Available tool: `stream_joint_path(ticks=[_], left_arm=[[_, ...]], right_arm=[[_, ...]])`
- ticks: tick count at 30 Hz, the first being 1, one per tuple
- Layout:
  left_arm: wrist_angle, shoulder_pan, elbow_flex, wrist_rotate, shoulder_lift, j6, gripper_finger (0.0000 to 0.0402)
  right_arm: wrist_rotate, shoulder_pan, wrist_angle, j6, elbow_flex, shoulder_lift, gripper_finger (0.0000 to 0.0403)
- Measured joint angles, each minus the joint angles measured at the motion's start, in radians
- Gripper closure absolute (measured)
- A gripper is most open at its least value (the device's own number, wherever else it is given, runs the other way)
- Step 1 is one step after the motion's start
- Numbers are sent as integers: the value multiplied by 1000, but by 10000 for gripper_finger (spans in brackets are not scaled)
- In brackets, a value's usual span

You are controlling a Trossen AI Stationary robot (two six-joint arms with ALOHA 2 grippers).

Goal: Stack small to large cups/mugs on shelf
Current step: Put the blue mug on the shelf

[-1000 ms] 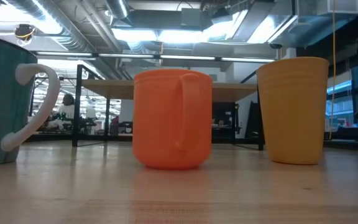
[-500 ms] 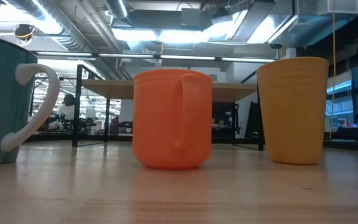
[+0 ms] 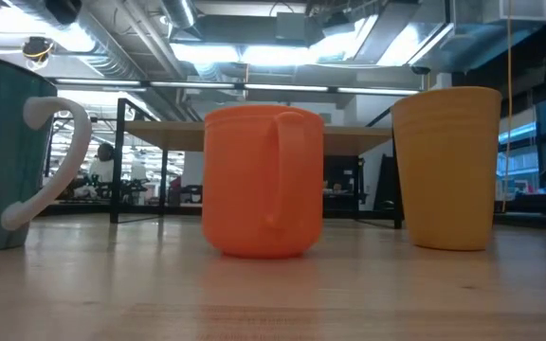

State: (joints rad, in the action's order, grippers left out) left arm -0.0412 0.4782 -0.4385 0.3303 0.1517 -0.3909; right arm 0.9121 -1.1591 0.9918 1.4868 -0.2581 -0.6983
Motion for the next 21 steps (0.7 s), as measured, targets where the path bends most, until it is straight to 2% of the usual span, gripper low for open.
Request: stream_joint_path(ticks=[3, 7, 13, 17, 21], left_arm=[[-201, 0, -123, -1, 84, -81, 342], [-461, 0, -226, 19, 224, -260, 342], [-673, 47, -341, -73, 491, -440, 342], [-833, 100, -416, -47, 667, -492, 342], [-887, 167, -475, -48, 793, -523, 342]], right_arm=[[0, 0, 0, 0, 0, 0, 386], [0, 0, 0, 0, 0, 0, 386], [0, 0, 0, 0, 0, 0, 386], [0, 0, 0, 0, 0, 0, 386], [0, 0, 0, 0, 0, 0, 386]])
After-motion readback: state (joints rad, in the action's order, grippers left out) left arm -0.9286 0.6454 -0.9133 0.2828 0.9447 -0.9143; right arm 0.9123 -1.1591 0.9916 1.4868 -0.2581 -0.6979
